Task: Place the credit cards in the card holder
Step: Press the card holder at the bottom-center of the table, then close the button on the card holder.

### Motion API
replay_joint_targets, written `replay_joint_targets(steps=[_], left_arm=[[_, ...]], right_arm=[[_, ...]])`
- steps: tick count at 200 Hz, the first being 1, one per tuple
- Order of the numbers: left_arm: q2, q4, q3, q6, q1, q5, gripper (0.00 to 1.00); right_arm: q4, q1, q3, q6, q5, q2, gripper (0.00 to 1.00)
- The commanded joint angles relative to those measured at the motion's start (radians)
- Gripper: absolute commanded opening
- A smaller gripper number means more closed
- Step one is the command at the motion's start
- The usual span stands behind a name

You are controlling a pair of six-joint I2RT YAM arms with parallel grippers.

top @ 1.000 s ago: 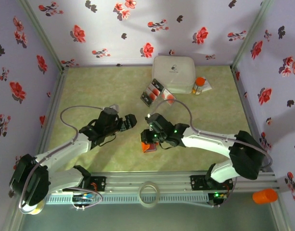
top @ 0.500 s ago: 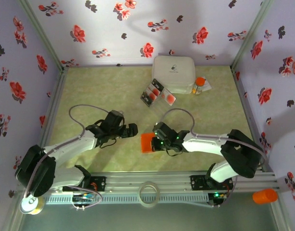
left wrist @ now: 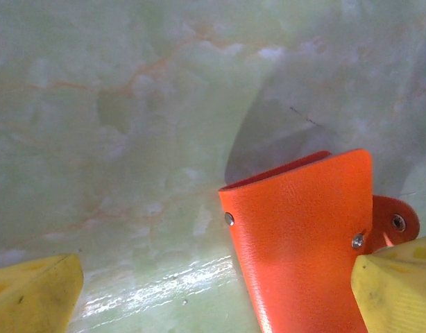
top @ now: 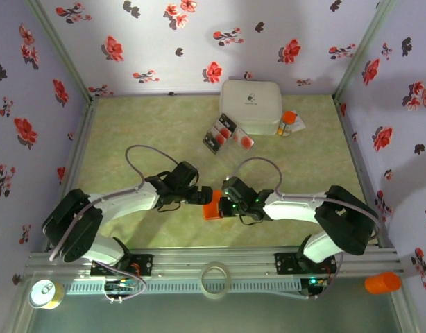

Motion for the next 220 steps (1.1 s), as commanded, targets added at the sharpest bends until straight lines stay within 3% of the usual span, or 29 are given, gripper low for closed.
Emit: replay_joint_targets(steps=[1, 93, 145, 193, 220], left_arm=[[0.028, 0.012, 0.021, 0.029, -0.015, -0.025, 1.00], [0.093, -0.003, -0.003, 0.053, -0.061, -0.107, 1.00], [0.135, -0.112, 0.040, 0.078, -0.111, -0.221, 1.00], [0.167, -0.168, 0.076, 0.083, -0.149, -0.287, 1.00], [0.168, -0.164, 0.069, 0.076, -0.152, -0.291, 1.00]], right_arm=[[0.006, -0.009, -0.022, 0.023, 0.003, 0.022, 0.02], [-0.012, -0.010, -0.011, 0.029, -0.011, -0.014, 0.04], [-0.139, -0.114, -0.001, 0.012, 0.004, -0.175, 0.07], [-0.289, -0.154, 0.070, -0.068, 0.011, -0.178, 0.25], [-0.306, -0.154, 0.108, -0.093, -0.022, -0.121, 0.31]])
